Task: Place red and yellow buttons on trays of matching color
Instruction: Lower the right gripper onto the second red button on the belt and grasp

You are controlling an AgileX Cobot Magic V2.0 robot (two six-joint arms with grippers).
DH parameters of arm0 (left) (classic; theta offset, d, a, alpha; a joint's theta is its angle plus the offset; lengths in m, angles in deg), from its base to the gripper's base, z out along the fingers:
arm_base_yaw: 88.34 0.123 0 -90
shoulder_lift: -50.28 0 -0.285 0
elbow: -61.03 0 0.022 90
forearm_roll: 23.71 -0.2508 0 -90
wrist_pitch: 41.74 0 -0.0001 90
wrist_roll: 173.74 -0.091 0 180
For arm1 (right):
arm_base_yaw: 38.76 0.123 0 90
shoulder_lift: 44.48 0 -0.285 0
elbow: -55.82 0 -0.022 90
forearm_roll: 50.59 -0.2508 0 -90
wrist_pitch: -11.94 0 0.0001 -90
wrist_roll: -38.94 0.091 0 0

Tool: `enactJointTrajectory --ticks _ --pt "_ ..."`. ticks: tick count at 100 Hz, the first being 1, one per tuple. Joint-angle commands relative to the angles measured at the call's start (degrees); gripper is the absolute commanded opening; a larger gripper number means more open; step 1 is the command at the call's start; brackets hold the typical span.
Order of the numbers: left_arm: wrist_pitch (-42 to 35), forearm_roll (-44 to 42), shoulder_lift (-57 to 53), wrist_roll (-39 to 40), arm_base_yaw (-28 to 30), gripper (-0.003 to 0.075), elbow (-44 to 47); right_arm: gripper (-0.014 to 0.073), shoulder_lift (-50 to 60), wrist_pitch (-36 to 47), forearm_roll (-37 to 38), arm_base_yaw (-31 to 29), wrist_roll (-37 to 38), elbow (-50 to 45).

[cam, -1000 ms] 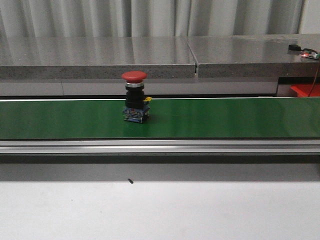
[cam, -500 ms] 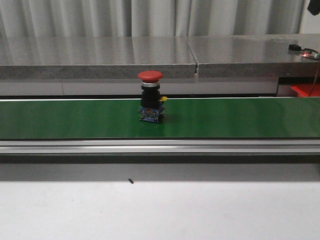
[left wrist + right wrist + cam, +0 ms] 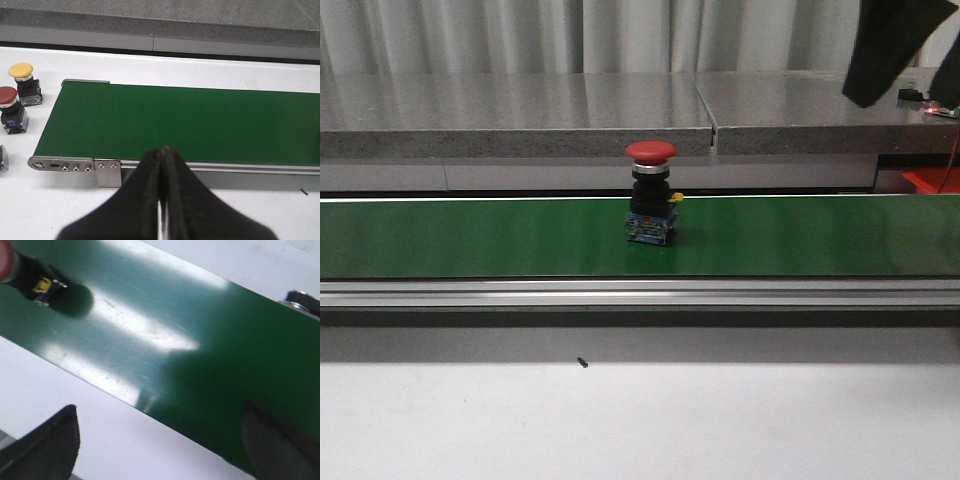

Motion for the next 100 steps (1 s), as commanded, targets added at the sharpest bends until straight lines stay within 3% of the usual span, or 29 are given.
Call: enactJointTrajectory --ticks 1,44,100 --pt "-4.67 0.12 0.31 0.0 -0.39 -0.002 -1.34 0.0643 2.18 3.24 -0.49 2.71 -0.68 1.18" --pt "-4.67 0.12 0.31 0.0 -0.39 -0.002 -1.34 0.0643 -4.17 8.87 -0.49 11.19 -0.68 1.29" --pt "-4.67 0.12 0.31 0.0 -0.39 -0.002 -1.34 0.0643 -8.44 16.9 -3.08 11.77 -0.62 1.37"
